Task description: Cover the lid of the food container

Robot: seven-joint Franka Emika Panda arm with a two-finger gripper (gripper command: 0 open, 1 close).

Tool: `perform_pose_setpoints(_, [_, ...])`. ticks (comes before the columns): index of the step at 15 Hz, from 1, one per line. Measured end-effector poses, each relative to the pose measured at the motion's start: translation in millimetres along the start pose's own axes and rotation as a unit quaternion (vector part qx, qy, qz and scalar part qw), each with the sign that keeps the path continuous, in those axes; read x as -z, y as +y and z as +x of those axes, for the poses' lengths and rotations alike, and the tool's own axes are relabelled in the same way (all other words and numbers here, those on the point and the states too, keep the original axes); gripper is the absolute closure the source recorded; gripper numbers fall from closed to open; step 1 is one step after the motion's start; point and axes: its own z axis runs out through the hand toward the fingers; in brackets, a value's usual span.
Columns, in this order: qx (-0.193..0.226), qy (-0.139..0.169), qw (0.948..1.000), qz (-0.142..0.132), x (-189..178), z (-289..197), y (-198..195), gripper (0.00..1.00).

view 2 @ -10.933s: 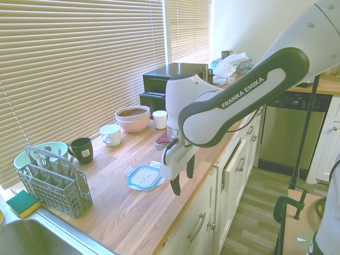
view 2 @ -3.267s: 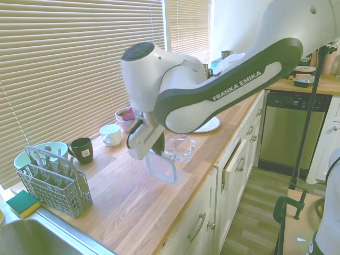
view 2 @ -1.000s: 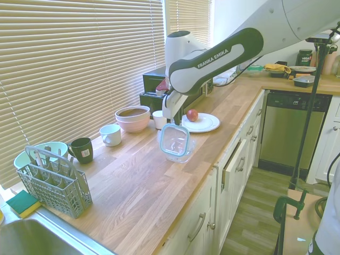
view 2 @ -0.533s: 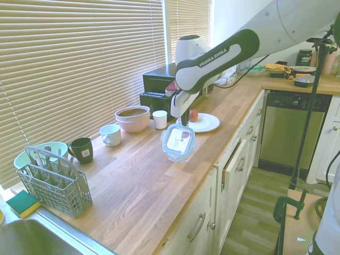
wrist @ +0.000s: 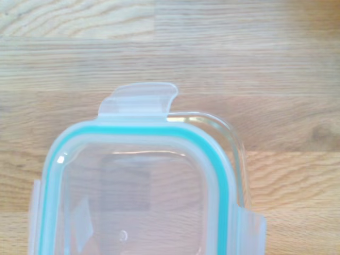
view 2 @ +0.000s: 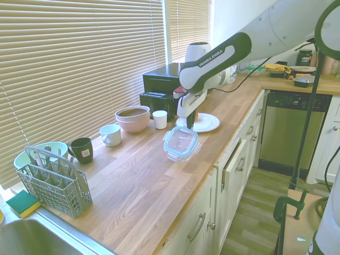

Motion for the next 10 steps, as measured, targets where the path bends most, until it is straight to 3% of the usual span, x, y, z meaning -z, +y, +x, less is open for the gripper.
perform_pose_setpoints(5, [-0.018,-0.024,0.9995,0.006,-4.4,25.6,-2.3,1.00])
perform_pose_setpoints(10, [-0.039,-0.068,0.9969,0.005,-48.4,57.7,-2.7,1.00])
